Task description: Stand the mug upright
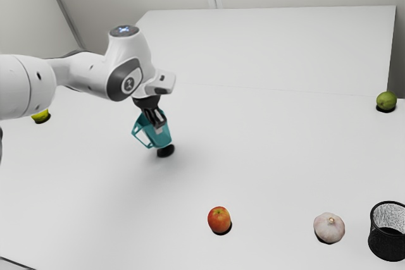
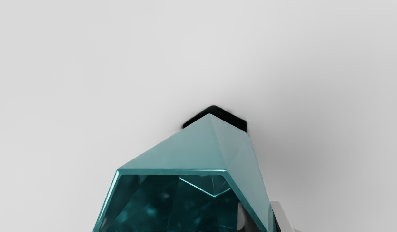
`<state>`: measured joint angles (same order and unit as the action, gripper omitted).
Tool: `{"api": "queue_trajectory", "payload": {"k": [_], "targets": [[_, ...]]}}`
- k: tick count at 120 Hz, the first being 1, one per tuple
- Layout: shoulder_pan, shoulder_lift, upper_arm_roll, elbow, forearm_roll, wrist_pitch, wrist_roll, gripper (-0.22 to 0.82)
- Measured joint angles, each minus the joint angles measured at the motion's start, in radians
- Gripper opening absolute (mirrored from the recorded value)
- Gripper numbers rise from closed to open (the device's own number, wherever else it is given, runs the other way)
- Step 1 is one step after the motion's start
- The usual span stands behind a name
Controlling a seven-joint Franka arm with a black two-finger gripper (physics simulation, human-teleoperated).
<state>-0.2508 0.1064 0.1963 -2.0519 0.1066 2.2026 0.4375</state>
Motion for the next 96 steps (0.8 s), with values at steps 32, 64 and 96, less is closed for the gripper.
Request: {"api": "queue_trajectory", "payload": {"k": [32, 64, 96], "targets": [[0.003, 0.007, -0.002, -0.036, 0.0, 0.011, -0.077, -0.18], [0.003, 0.04, -0.002, -0.034, -0.004, 0.024, -0.137, -0.18], [0.003, 0.047, -0.002, -0.032, -0.017, 0.026, -0.166, 0.11]]}}
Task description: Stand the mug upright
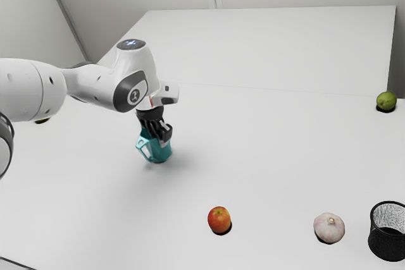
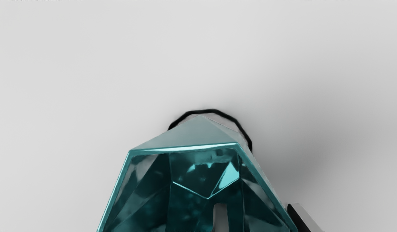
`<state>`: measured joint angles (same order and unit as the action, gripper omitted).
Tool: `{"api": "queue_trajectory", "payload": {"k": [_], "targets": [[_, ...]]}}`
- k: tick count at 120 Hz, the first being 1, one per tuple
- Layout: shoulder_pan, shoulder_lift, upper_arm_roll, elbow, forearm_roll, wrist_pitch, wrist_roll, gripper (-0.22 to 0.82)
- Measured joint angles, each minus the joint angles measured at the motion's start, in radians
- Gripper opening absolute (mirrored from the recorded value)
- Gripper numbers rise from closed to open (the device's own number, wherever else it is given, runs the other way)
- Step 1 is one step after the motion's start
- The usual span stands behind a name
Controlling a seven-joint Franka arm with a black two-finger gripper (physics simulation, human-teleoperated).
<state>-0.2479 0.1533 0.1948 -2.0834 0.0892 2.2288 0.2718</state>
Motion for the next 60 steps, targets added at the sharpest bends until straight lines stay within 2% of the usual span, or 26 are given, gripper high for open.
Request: {"api": "queue_trajectory", "payload": {"k": [11, 24, 42, 53, 60], "targets": [[0.0, -0.024, 0.0, 0.0, -0.003, -0.002, -0.005, 0.29], [-0.001, -0.066, -0.001, 0.0, -0.005, -0.009, -0.011, 0.41], [0.015, -0.1, -0.022, 0.036, -0.006, -0.031, -0.016, 0.51], [0.103, -0.097, -0.116, 0.131, -0.016, -0.077, -0.017, 0.54], [0.129, -0.088, -0.134, 0.225, -0.028, -0.13, -0.018, 0.56]]}}
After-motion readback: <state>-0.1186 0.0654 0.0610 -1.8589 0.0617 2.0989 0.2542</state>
